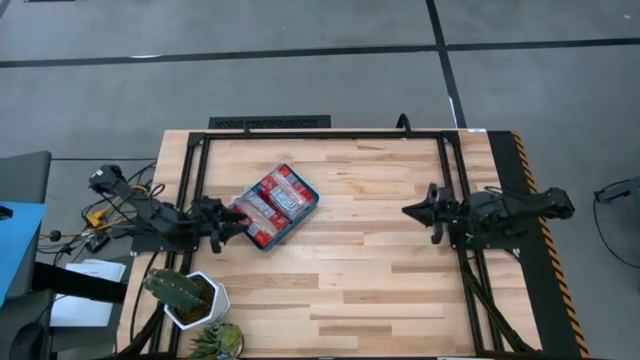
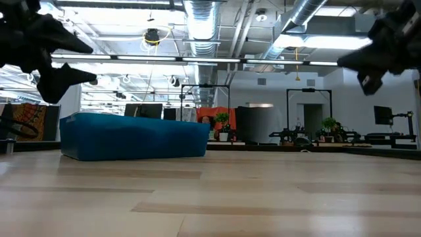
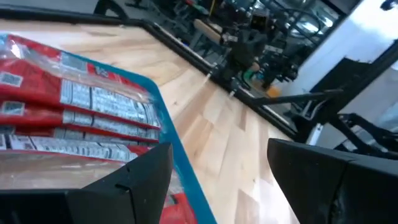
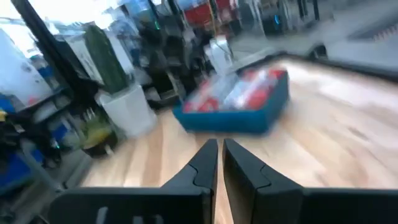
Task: Sort popcorn bags into baskets
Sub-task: Return to Home Position
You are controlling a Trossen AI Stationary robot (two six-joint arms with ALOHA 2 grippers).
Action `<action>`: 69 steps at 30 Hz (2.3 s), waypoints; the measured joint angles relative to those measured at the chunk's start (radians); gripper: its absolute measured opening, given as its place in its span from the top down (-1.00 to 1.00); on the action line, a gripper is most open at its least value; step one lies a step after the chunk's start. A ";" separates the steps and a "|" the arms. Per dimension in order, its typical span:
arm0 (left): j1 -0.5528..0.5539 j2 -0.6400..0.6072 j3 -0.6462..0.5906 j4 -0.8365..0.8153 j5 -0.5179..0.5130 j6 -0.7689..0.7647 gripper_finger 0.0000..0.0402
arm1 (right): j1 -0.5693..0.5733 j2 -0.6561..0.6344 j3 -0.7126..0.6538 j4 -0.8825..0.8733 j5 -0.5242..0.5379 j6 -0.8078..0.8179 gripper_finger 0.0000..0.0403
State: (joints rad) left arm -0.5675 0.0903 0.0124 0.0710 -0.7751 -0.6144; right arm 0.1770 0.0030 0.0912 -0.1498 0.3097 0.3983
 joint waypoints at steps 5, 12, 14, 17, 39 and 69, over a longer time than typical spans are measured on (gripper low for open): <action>-0.027 0.001 0.000 0.003 -0.053 0.039 -0.25 | -0.002 0.047 -0.045 0.119 0.006 -0.031 0.75; -0.029 0.001 0.000 -0.002 -0.077 0.012 -0.25 | -0.002 0.049 -0.048 0.116 0.003 -0.013 0.75; -0.029 0.001 0.000 -0.002 -0.077 0.027 -0.25 | -0.002 0.049 -0.048 0.115 0.003 -0.007 0.75; -0.029 0.001 0.000 -0.002 -0.077 0.049 -0.25 | -0.002 0.049 -0.048 0.113 0.004 -0.006 0.75; -0.029 0.001 -0.001 -0.002 -0.077 0.071 -0.25 | -0.002 0.048 -0.050 0.109 0.004 -0.006 0.75; -0.029 0.001 -0.001 -0.003 -0.077 0.075 -0.25 | -0.002 0.048 -0.051 0.108 0.004 -0.005 0.75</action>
State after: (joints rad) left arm -0.5961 0.0914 0.0113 0.0683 -0.8524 -0.5397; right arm 0.1749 0.0513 0.0406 -0.0418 0.3138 0.3931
